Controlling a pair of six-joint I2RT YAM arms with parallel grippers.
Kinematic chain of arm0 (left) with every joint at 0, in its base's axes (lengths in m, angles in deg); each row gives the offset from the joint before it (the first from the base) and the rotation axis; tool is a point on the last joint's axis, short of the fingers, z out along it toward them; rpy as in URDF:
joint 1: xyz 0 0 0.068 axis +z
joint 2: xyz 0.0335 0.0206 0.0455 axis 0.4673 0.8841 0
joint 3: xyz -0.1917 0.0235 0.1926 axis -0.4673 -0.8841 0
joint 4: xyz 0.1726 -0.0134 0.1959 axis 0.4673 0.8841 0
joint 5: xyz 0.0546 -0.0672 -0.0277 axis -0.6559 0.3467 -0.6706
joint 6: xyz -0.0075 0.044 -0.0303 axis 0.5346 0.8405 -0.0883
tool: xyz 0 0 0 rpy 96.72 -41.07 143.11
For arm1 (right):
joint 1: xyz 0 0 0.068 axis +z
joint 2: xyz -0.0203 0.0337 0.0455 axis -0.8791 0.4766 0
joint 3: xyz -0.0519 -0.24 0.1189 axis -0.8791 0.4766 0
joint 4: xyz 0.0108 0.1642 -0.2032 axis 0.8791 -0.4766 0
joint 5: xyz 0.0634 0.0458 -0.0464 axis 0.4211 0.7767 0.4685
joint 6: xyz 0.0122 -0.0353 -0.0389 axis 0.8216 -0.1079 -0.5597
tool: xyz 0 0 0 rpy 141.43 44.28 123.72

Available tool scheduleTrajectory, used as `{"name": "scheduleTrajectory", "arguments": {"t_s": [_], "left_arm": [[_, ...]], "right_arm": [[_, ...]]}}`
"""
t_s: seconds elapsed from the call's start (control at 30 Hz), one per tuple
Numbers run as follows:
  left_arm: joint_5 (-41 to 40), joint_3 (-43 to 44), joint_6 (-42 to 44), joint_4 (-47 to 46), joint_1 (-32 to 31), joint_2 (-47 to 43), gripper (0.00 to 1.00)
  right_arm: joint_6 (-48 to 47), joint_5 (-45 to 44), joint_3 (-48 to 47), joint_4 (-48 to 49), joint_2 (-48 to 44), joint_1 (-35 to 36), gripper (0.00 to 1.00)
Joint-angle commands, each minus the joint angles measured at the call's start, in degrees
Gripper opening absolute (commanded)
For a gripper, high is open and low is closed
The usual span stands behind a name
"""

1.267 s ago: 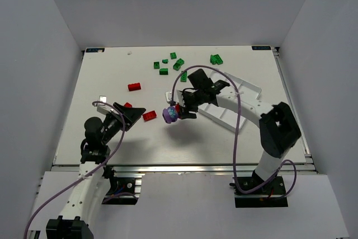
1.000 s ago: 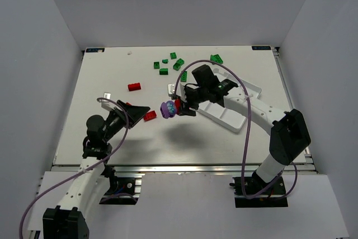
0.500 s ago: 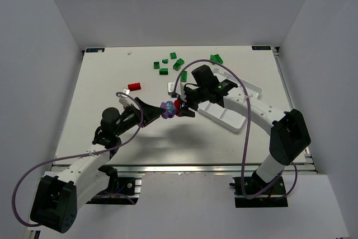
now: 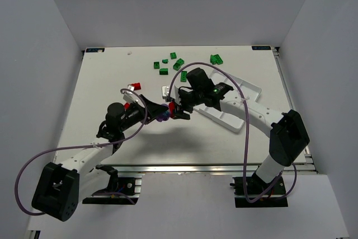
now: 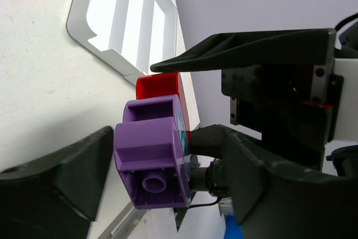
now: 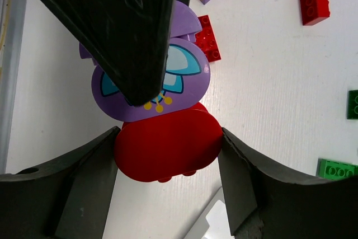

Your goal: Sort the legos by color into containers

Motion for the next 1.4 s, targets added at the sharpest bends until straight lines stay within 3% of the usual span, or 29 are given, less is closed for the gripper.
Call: {"name": "scheduleTrajectory", "arguments": {"t_s": [0.0, 0.03, 0.17, 0.33, 0.37, 0.4, 0.43, 0.47, 0.5, 0.7, 0.77, 0.87, 1.03, 1.37], "left_arm": [[-0.7, 2.1, 1.3, 0.4, -0.6, 0.4, 0.82], [-0.6, 2.2, 1.4, 0.4, -0.6, 0.5, 0.78], [-0.4, 2.2, 1.7, 0.3, -0.8, 0.7, 0.43], [0.1, 2.5, 1.7, 0.0, -0.9, 1.3, 0.21], [0.4, 2.5, 1.7, -0.3, -0.9, 1.6, 0.13], [0.8, 2.7, 1.9, -0.5, -0.9, 1.8, 0.04], [0.9, 3.5, 3.4, 1.2, -0.9, 1.5, 0.00], [0.5, 4.9, 6.8, 4.8, -0.9, 0.5, 0.00], [0.4, 5.5, 10.9, 6.7, -0.9, -0.3, 0.00], [1.4, 1.6, 28.3, 11.3, -0.9, -13.2, 0.00], [3.4, -0.2, 32.0, 10.5, -1.0, -16.5, 0.00], [4.9, -0.3, 42.0, 15.0, -1.8, -22.8, 0.00], [6.1, 0.1, 44.9, 18.3, -1.8, -23.9, 0.00], [6.9, 0.9, 45.7, 18.0, -2.8, -22.4, 0.00]], "right_arm": [[0.7, -2.6, -0.2, 3.8, -2.1, 0.8, 0.08], [0.6, -3.0, -0.2, 4.2, -2.0, 0.8, 0.08], [0.5, -4.5, 0.3, 4.7, -2.0, 0.9, 0.08], [0.7, -4.7, 0.9, 5.0, -2.3, 0.9, 0.15], [0.9, -4.7, 1.1, 5.1, -2.5, 0.9, 0.38], [1.7, -4.7, 1.4, 5.3, -2.6, 0.9, 0.47], [2.5, -3.0, 1.8, 4.5, -3.4, 0.5, 0.69], [2.6, 1.1, 2.5, 3.7, -4.2, -0.2, 0.84], [1.8, 3.6, 3.5, 1.9, -5.5, -1.0, 0.89], [-4.0, 20.4, 4.5, -6.6, -10.1, -5.8, 0.89], [-1.8, 26.4, 3.8, -6.7, -9.9, -5.7, 0.89], [4.9, 28.7, 1.1, -3.0, -8.1, -5.8, 0.89], [10.1, 29.3, -1.1, 0.2, -6.1, -5.7, 0.89], [10.9, 29.2, -6.0, 0.1, -0.7, -4.4, 0.89]]}}
